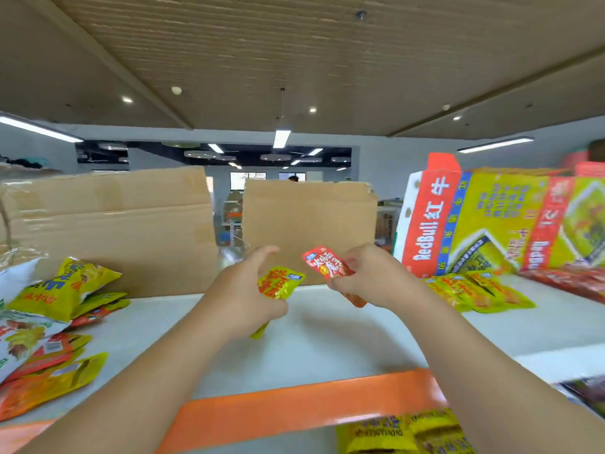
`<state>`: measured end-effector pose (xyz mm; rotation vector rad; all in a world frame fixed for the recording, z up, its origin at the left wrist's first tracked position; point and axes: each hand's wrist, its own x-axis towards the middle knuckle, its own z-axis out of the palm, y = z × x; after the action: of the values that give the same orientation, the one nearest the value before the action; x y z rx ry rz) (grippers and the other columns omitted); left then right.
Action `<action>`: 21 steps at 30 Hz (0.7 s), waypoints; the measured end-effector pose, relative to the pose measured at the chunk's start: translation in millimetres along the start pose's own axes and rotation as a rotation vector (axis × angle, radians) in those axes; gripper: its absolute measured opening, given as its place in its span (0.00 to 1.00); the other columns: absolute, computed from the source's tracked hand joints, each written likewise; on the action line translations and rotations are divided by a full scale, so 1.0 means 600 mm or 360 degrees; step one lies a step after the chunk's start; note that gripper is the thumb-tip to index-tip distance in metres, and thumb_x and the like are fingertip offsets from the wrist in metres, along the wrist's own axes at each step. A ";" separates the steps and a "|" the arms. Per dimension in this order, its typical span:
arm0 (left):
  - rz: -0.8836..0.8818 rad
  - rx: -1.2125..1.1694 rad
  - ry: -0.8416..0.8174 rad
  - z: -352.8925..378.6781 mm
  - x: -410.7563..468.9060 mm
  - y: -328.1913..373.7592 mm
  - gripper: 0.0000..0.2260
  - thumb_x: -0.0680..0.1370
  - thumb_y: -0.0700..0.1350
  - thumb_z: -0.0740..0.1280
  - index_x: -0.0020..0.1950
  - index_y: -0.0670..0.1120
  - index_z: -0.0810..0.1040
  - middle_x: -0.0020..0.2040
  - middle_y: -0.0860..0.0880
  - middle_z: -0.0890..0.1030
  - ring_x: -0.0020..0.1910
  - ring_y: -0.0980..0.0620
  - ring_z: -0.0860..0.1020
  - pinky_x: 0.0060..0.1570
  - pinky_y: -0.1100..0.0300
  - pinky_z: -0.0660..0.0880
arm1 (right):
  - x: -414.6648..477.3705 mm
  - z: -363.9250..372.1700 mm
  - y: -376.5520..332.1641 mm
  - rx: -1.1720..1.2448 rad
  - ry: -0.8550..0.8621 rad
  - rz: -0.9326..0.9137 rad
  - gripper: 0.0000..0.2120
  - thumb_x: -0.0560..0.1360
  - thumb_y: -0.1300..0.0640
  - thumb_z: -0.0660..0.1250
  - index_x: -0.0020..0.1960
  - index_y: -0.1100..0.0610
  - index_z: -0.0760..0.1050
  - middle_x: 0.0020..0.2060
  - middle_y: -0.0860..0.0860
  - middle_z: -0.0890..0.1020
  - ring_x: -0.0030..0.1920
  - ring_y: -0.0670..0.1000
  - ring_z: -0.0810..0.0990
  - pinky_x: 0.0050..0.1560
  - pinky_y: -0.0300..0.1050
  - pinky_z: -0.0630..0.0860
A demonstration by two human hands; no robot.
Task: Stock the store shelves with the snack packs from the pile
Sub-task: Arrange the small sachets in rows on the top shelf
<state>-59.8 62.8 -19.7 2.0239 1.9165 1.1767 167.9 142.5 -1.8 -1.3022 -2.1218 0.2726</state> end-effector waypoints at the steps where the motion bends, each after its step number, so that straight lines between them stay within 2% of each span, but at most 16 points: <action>1: 0.0045 -0.0048 -0.0003 0.018 -0.001 0.026 0.38 0.67 0.48 0.76 0.74 0.66 0.65 0.62 0.56 0.76 0.55 0.56 0.75 0.43 0.70 0.69 | -0.017 -0.022 0.025 -0.0012 0.0088 0.0040 0.15 0.68 0.46 0.74 0.36 0.57 0.75 0.25 0.50 0.78 0.25 0.49 0.75 0.25 0.39 0.67; 3: 0.0133 -0.0145 -0.0018 0.057 -0.002 0.079 0.38 0.68 0.45 0.76 0.74 0.64 0.66 0.62 0.57 0.75 0.54 0.58 0.74 0.39 0.77 0.67 | -0.051 -0.065 0.075 -0.0002 0.0194 0.0118 0.16 0.66 0.43 0.75 0.37 0.55 0.76 0.27 0.51 0.79 0.28 0.51 0.78 0.29 0.43 0.70; 5: 0.0202 -0.0236 -0.0005 0.097 -0.003 0.133 0.37 0.67 0.45 0.75 0.73 0.65 0.67 0.64 0.57 0.76 0.55 0.56 0.78 0.42 0.68 0.75 | -0.089 -0.112 0.121 0.0019 0.0258 0.0181 0.15 0.67 0.44 0.75 0.37 0.54 0.76 0.27 0.50 0.80 0.28 0.51 0.79 0.29 0.45 0.74; 7: 0.0242 -0.0310 -0.0004 0.137 -0.006 0.189 0.35 0.67 0.45 0.74 0.71 0.66 0.68 0.63 0.58 0.75 0.53 0.52 0.81 0.36 0.59 0.80 | -0.126 -0.162 0.164 0.0015 0.0330 0.0221 0.13 0.68 0.46 0.76 0.38 0.53 0.77 0.30 0.51 0.81 0.29 0.51 0.81 0.31 0.47 0.77; 9: 0.0333 -0.0331 0.0003 0.173 -0.011 0.246 0.32 0.67 0.46 0.73 0.68 0.67 0.70 0.61 0.59 0.76 0.45 0.50 0.82 0.30 0.56 0.79 | -0.164 -0.212 0.204 0.0017 0.0358 0.0266 0.11 0.69 0.46 0.76 0.41 0.53 0.79 0.33 0.50 0.82 0.29 0.50 0.82 0.32 0.48 0.79; 11: 0.0445 -0.0239 0.0047 0.207 -0.017 0.297 0.31 0.66 0.51 0.72 0.68 0.65 0.70 0.60 0.57 0.78 0.45 0.47 0.79 0.36 0.53 0.80 | -0.202 -0.257 0.242 -0.0040 0.0376 0.0324 0.11 0.71 0.46 0.75 0.42 0.52 0.79 0.35 0.50 0.82 0.29 0.47 0.81 0.30 0.44 0.74; 13: 0.0527 -0.0101 0.0110 0.239 -0.022 0.341 0.33 0.67 0.52 0.73 0.71 0.62 0.70 0.62 0.54 0.78 0.54 0.46 0.75 0.47 0.51 0.78 | -0.241 -0.300 0.277 -0.0089 0.0413 0.0370 0.12 0.71 0.44 0.75 0.43 0.51 0.78 0.36 0.49 0.81 0.33 0.48 0.80 0.31 0.44 0.72; 15: 0.0559 -0.0025 0.0141 0.266 -0.026 0.380 0.33 0.69 0.50 0.75 0.73 0.60 0.70 0.64 0.53 0.76 0.61 0.46 0.72 0.53 0.56 0.72 | -0.279 -0.337 0.304 -0.0117 0.0444 0.0411 0.13 0.72 0.43 0.75 0.42 0.50 0.76 0.36 0.48 0.80 0.34 0.47 0.79 0.31 0.44 0.69; 16: 0.0566 -0.0010 0.0145 0.277 -0.029 0.399 0.33 0.69 0.50 0.75 0.73 0.59 0.70 0.65 0.53 0.76 0.62 0.47 0.71 0.54 0.57 0.69 | -0.297 -0.352 0.315 -0.0134 0.0453 0.0426 0.13 0.72 0.43 0.75 0.40 0.49 0.75 0.35 0.47 0.79 0.34 0.45 0.77 0.30 0.43 0.67; 18: 0.0581 -0.0017 0.0137 0.300 -0.030 0.428 0.33 0.69 0.51 0.75 0.73 0.60 0.70 0.65 0.53 0.76 0.61 0.46 0.73 0.54 0.56 0.71 | -0.326 -0.380 0.333 -0.0183 0.0474 0.0444 0.13 0.73 0.42 0.74 0.39 0.49 0.74 0.35 0.46 0.78 0.33 0.44 0.76 0.30 0.42 0.64; 21: 0.0599 -0.0081 0.0107 0.332 -0.029 0.469 0.32 0.68 0.52 0.75 0.71 0.61 0.71 0.63 0.54 0.76 0.55 0.45 0.76 0.50 0.52 0.76 | -0.353 -0.411 0.359 -0.0199 0.0504 0.0479 0.13 0.72 0.41 0.74 0.43 0.50 0.78 0.36 0.46 0.81 0.35 0.45 0.79 0.31 0.43 0.71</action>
<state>285.0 75.6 -5.3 2.4160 1.5520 1.3690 541.6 30.8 3.7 -1.6219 -1.6998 0.0510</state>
